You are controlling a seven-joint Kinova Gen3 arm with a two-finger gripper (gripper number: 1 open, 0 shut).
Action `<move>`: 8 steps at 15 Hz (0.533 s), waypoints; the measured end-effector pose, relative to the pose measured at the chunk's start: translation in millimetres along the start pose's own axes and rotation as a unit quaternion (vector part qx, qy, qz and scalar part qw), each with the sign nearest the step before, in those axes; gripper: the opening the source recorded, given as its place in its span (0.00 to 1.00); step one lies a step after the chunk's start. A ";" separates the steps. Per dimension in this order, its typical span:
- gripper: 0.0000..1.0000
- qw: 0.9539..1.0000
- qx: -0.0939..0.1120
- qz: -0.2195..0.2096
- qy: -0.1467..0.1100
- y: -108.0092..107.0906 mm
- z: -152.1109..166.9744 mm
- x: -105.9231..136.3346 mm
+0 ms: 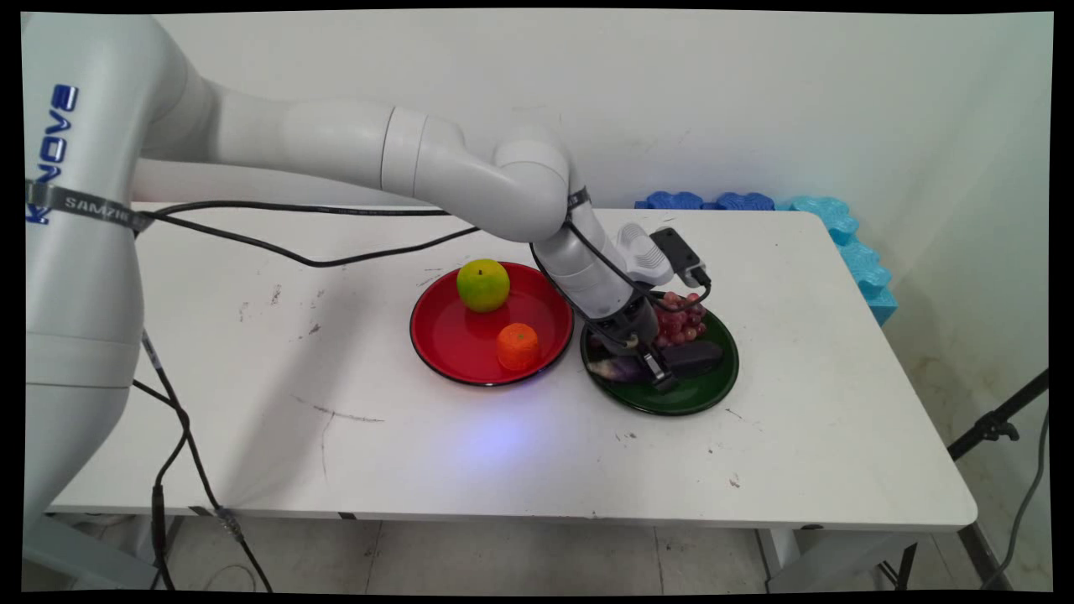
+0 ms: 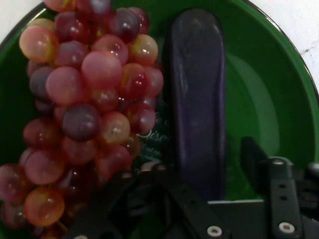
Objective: Pick up the eggplant from the green plate, then place the picked object on the table
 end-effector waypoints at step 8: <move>0.00 1.000 -0.007 0.013 0.010 2.6 -14.7 7.9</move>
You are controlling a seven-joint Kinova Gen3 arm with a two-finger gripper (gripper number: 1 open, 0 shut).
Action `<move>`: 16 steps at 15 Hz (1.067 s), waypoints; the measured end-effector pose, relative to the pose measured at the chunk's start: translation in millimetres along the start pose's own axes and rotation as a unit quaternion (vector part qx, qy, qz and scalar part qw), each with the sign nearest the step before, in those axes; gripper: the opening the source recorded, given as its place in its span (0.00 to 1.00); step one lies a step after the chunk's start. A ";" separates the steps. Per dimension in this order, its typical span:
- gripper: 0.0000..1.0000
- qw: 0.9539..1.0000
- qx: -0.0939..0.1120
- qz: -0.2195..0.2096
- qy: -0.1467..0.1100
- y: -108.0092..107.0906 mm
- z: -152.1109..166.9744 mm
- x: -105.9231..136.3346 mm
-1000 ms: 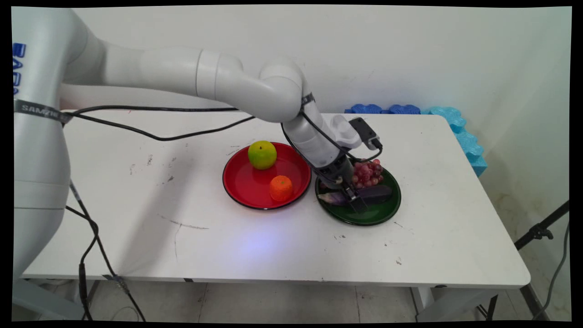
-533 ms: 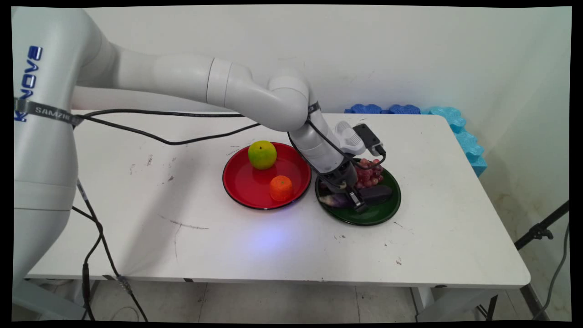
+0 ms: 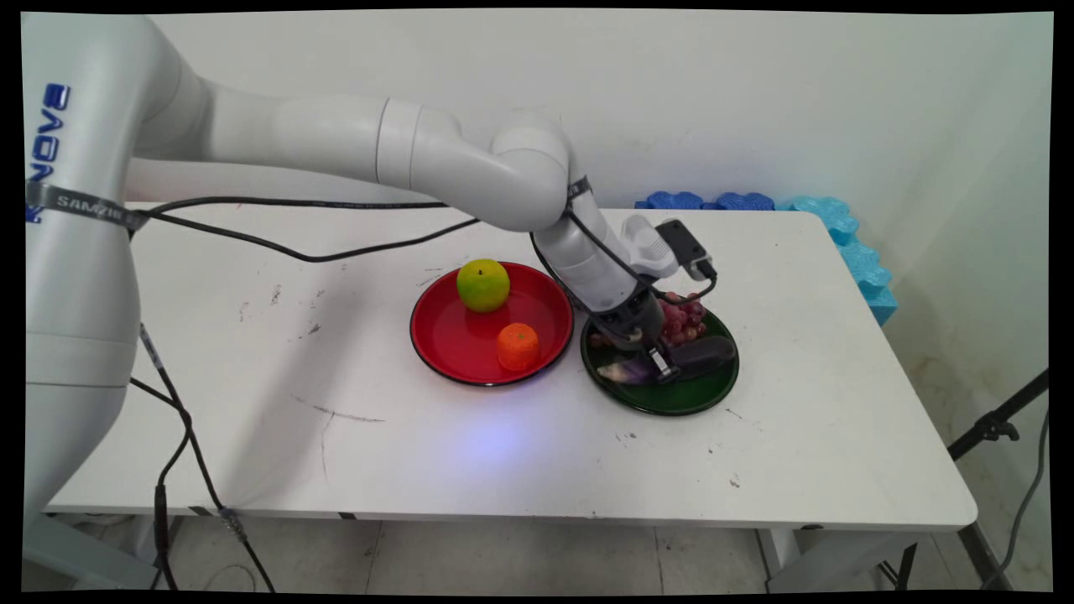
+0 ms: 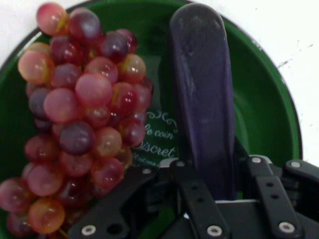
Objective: Place the picked object on the table
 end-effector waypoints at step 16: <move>0.00 0.993 -0.063 0.103 0.013 9.3 -159.4 -25.9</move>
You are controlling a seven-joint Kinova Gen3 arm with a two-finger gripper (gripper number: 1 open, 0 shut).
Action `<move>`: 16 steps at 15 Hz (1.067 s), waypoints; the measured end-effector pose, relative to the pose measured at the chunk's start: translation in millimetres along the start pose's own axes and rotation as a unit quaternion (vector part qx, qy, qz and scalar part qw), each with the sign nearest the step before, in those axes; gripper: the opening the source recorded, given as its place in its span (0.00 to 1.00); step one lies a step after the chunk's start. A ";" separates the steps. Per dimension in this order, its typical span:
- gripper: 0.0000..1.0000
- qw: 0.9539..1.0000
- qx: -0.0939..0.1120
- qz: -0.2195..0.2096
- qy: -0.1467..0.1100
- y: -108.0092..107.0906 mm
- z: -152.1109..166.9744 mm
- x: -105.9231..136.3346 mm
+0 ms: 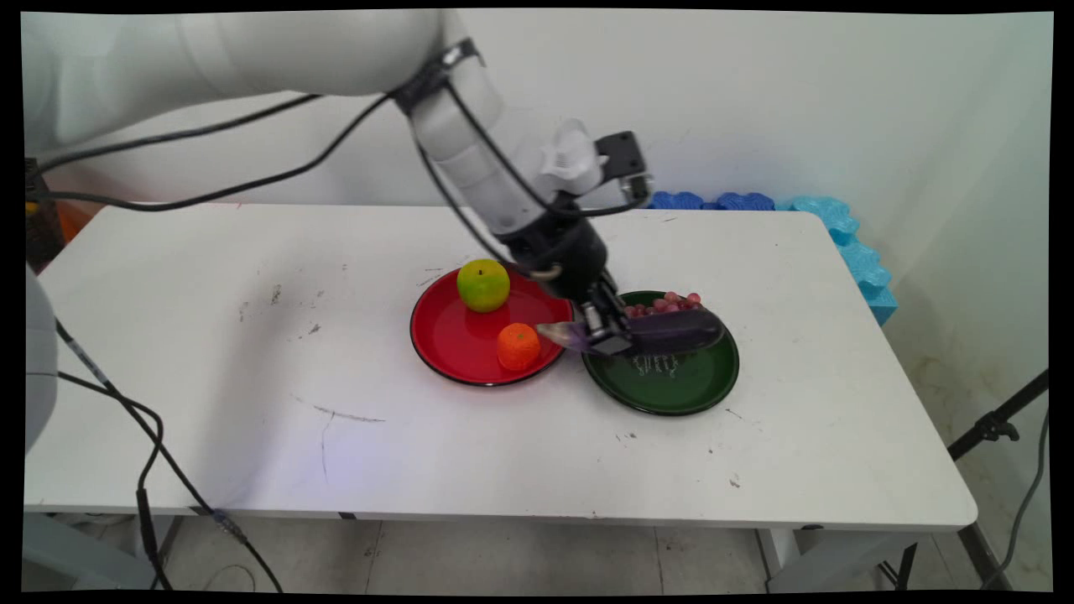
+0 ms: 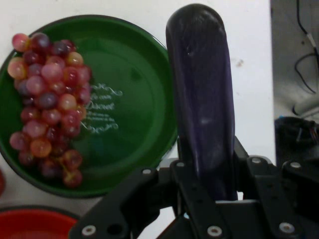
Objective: Place the picked object on the table
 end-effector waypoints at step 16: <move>0.00 1.000 -0.012 0.005 -0.020 52.6 26.1 -101.7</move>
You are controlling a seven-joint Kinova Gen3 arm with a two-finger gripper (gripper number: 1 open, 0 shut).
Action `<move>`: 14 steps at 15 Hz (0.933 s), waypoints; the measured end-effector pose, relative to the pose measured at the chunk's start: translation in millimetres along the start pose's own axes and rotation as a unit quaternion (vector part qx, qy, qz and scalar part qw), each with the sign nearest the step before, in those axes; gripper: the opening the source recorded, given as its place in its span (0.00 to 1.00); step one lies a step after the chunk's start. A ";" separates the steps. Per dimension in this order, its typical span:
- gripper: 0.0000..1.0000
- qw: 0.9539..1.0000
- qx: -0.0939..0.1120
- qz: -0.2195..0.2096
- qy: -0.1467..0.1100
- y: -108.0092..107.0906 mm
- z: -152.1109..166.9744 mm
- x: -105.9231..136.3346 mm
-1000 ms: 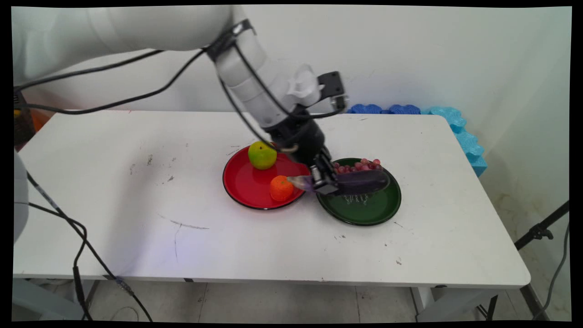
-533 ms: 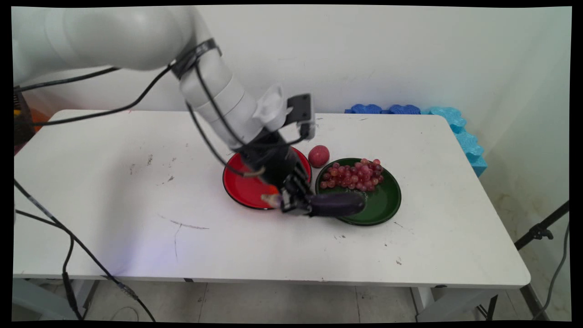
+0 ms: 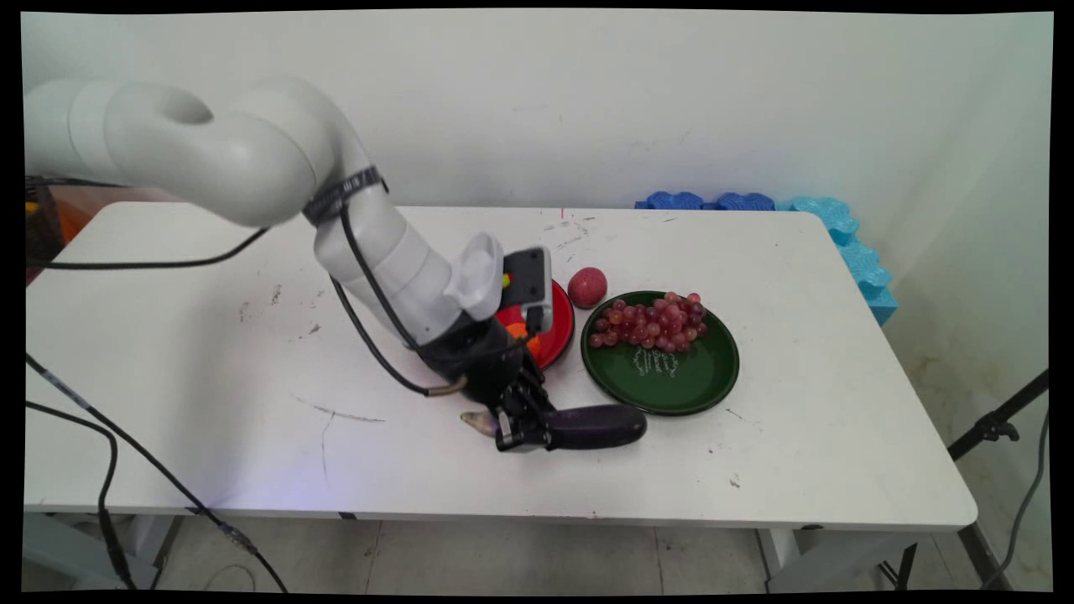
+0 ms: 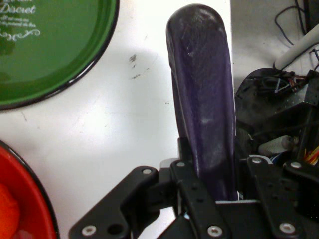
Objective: Place the picked object on the table
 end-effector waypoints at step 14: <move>0.00 1.000 0.007 -0.028 0.005 4.9 49.9 -27.9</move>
